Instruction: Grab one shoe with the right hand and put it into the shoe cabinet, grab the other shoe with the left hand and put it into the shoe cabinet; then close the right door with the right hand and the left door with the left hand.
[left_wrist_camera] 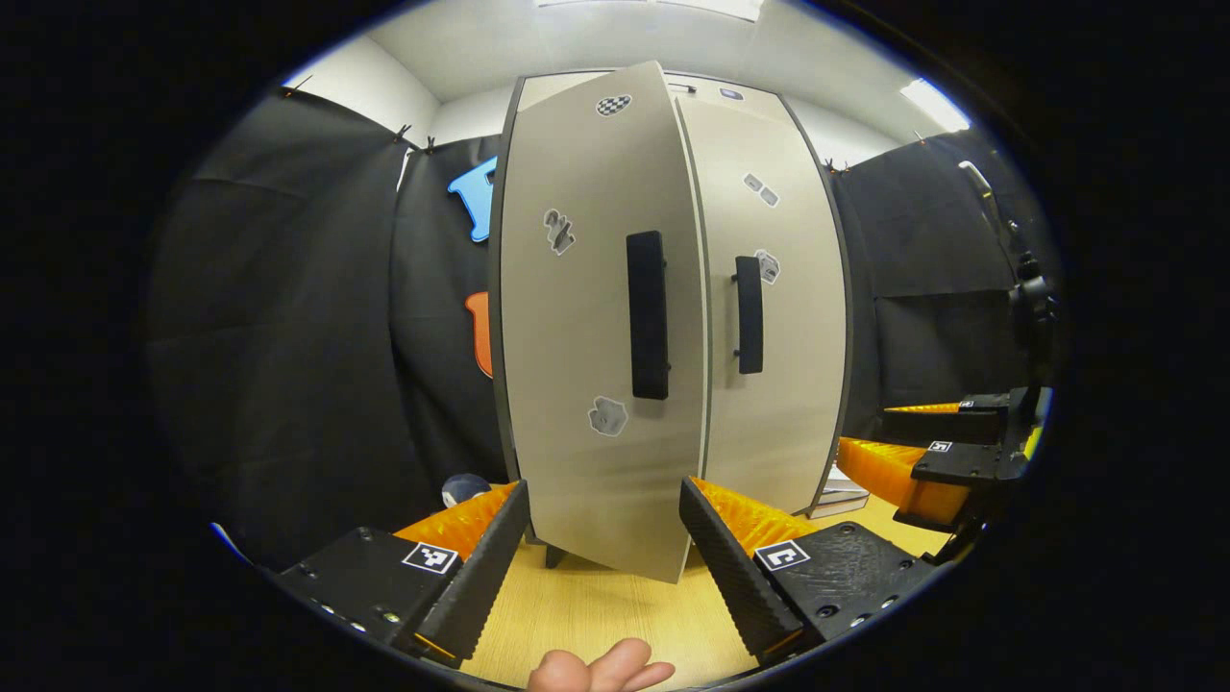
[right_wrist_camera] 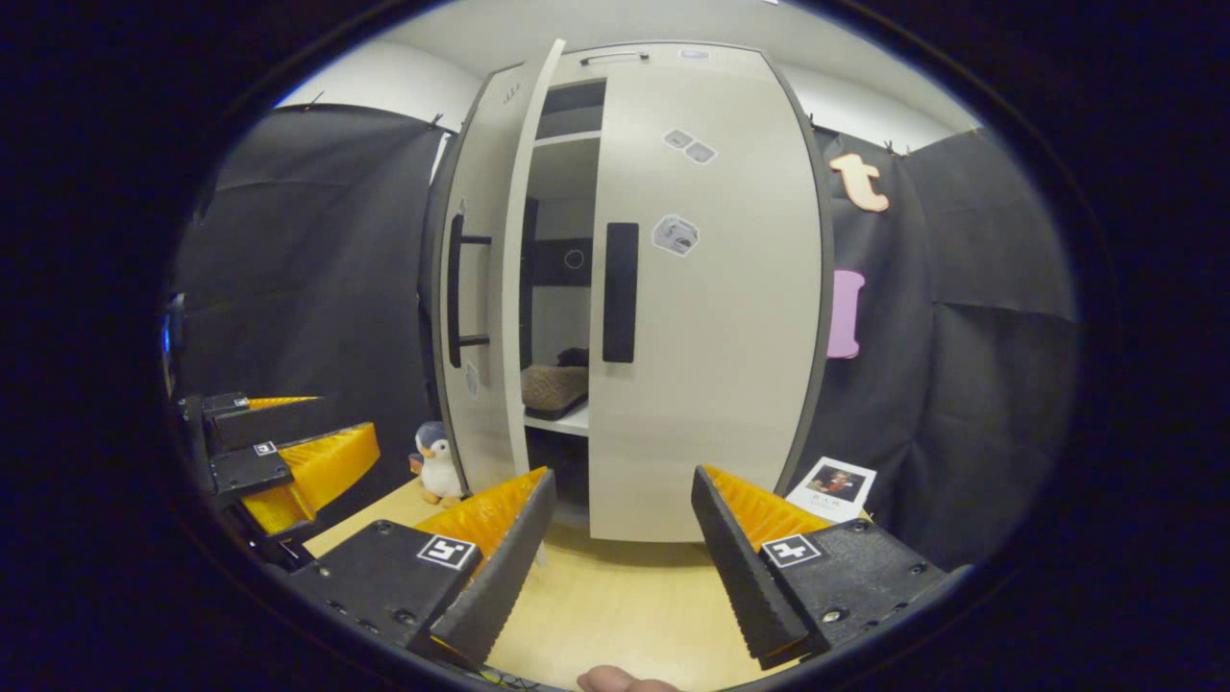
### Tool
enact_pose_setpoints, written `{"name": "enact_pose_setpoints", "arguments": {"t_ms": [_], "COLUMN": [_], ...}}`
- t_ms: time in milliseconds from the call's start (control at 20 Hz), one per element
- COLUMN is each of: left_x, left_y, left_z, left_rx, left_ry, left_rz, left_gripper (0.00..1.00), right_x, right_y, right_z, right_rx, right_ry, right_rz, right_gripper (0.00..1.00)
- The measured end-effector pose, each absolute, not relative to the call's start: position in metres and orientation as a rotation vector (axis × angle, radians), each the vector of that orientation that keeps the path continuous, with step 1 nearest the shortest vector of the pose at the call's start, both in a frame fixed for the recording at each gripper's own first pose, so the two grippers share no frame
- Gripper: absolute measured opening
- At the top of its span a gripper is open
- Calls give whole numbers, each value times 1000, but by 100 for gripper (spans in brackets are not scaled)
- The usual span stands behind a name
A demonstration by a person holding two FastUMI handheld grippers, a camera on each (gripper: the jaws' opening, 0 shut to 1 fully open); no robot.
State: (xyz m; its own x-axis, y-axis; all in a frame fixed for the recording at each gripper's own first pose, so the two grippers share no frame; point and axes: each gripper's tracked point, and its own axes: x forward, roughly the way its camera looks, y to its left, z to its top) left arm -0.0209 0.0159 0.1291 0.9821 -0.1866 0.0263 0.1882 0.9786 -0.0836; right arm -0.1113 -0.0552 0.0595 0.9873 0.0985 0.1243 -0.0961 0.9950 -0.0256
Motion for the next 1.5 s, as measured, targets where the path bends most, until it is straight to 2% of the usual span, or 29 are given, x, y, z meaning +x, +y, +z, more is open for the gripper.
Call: {"name": "enact_pose_setpoints", "arguments": {"t_ms": [350, 1500], "left_x": [-21, -23], "left_y": [20, 14], "left_z": [135, 142], "left_rx": [-103, -105], "left_ry": [-29, -45], "left_rz": [-187, -218], "left_gripper": [96, 96], "right_x": [-126, -126], "right_y": [-76, -80], "right_z": [66, 67], "right_rx": [23, 10], "right_ry": [-156, -164], "right_rz": [34, 27], "right_gripper": [94, 94]}}
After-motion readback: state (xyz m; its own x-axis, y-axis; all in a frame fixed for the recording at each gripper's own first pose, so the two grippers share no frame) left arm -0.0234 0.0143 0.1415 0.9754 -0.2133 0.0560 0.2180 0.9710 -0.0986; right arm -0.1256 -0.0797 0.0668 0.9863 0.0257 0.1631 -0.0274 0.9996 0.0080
